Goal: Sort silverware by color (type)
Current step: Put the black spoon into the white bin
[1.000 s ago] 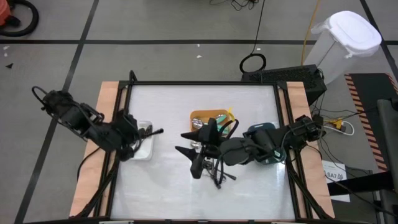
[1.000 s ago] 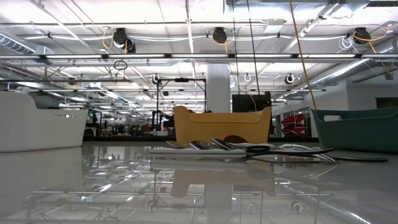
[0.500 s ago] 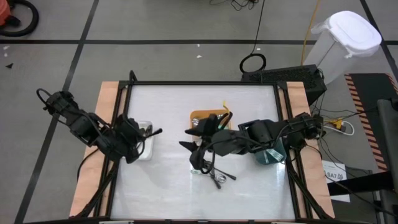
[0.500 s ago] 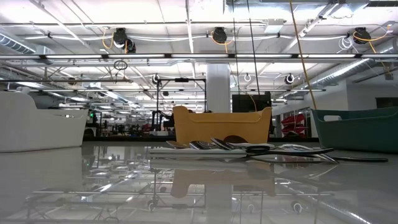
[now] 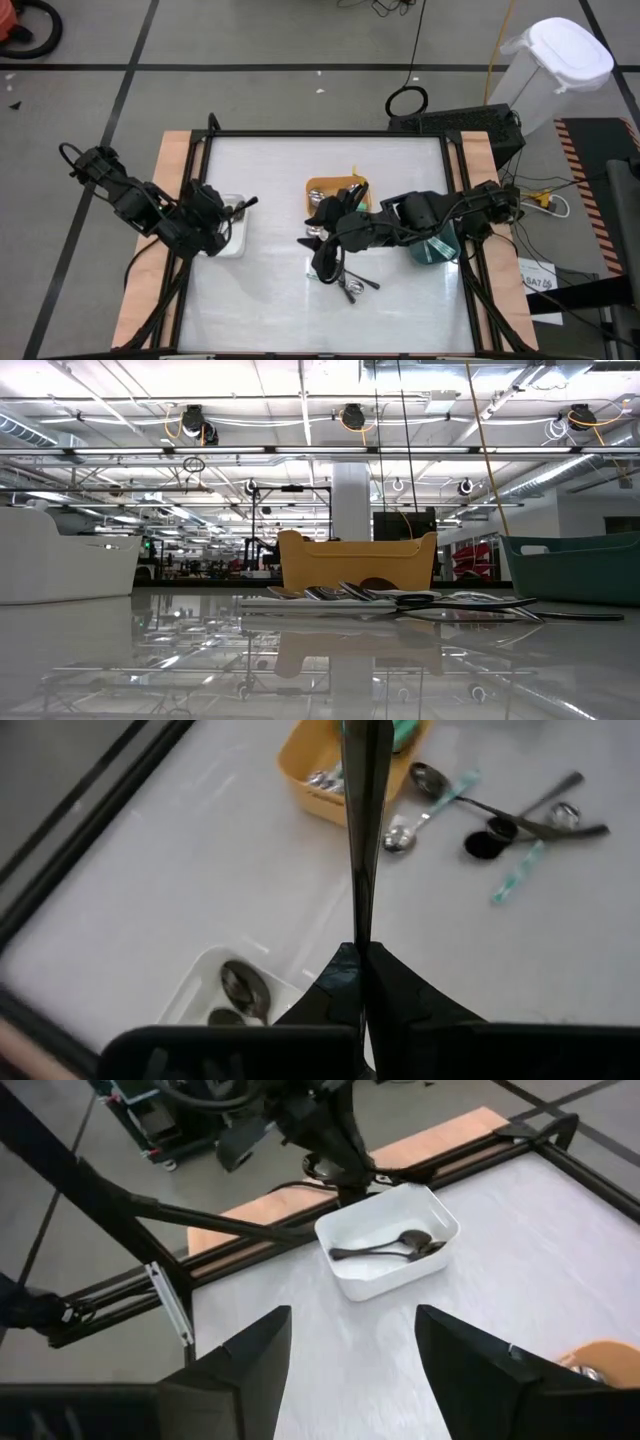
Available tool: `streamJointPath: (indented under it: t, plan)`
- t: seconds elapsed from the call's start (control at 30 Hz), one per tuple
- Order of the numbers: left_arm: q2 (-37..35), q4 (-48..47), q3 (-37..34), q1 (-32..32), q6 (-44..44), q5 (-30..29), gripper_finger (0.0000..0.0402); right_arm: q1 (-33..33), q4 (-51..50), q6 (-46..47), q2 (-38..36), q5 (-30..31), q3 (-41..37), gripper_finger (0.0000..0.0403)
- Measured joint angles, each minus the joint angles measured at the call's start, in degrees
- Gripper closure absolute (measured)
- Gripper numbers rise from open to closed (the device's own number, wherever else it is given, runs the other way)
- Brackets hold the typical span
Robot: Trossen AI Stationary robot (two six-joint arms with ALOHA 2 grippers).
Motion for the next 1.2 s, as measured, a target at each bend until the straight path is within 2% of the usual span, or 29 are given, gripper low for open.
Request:
streamJointPath:
  t: [0.23,0.4,0.6,0.8,0.97,1.2]
  plan:
    - [0.00,1.44,0.00,-0.72,17.00,5.24,0.0401,-0.38,-0.30,0.06,-0.11,-3.06,0.00,0.0195]
    - [0.04,1.04,-0.01,-0.72,26.20,9.74,0.0401,-0.72,-0.29,2.15,-0.11,-3.04,0.00,0.0195]
    - [0.04,1.07,0.00,-0.70,29.37,11.00,0.0401,-1.49,-0.29,6.57,-0.11,-2.92,0.00,0.0195]
    - [0.04,1.09,0.00,-0.70,35.06,15.78,0.0401,-0.99,0.81,6.34,0.29,-2.88,0.00,0.0195]
    - [0.04,1.09,0.00,-0.69,38.03,16.05,0.0401,-1.01,1.02,10.30,2.26,-2.91,0.00,0.0195]
    - [0.04,1.25,0.00,-0.68,42.03,18.98,0.0401,-0.34,1.57,15.41,4.24,-5.90,-0.04,0.0195]
